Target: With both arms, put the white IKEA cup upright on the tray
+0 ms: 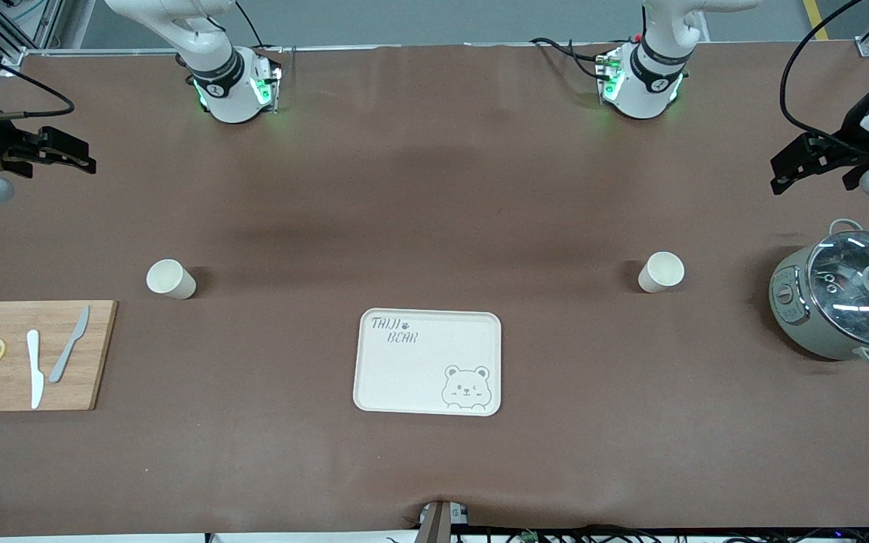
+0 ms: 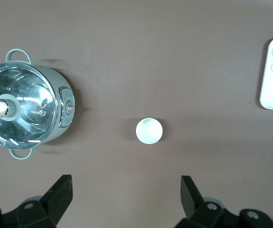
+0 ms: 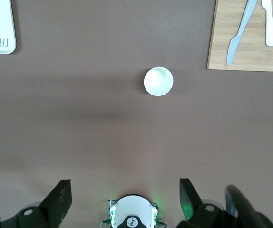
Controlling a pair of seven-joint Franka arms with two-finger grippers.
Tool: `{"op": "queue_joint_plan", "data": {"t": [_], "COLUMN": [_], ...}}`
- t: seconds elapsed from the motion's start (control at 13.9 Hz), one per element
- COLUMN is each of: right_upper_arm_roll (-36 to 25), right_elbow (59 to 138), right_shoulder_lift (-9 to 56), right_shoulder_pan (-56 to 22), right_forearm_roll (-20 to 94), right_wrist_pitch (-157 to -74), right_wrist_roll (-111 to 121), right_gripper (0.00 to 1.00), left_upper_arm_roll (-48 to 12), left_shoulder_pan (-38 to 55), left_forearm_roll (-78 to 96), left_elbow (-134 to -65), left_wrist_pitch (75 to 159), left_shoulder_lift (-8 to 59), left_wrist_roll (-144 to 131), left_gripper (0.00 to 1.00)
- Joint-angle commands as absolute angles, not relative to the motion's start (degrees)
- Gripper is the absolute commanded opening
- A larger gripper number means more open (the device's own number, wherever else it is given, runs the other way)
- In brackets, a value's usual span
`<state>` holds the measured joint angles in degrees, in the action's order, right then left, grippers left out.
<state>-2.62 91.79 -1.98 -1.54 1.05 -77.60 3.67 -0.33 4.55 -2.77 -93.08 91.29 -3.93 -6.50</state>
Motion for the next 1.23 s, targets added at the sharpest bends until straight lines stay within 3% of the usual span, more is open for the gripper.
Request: {"op": "queue_joint_plan", "data": {"t": [0.0,0.36,0.72,1.15], "right_upper_arm_roll": [-2.81,-2.81,-2.81,-2.81], "right_elbow": [92.29,92.29,92.20,92.11], "right_shoulder_lift": [-2.46,-2.37,-2.37,-2.37], "right_shoulder_pan": [-1.76,-1.67,-2.02,-1.84], "right_forearm_roll": [1.14,1.14,1.14,1.23], "right_wrist_pitch": [-77.08,-76.99,-77.08,-77.17], "right_wrist_roll": [3.16,3.16,3.16,3.16], "right_gripper": [1.00,1.00,1.00,1.00], "left_upper_arm_roll": [-0.62,-0.53,-0.44,-0.61], "left_shoulder_pan": [4.40,3.96,3.69,3.78], "left_forearm_roll": [-2.11,-2.55,-2.99,-3.08], "left_elbow": [-90.62,-89.91,-90.87,-104.04], "left_wrist_pitch": [89.82,89.82,93.68,105.80], "left_shoulder_lift": [-1.85,-1.41,4.04,3.96], "left_wrist_roll": [-5.63,-5.98,-5.89,-6.94], "left_gripper": [1.00,1.00,1.00,1.00]}}
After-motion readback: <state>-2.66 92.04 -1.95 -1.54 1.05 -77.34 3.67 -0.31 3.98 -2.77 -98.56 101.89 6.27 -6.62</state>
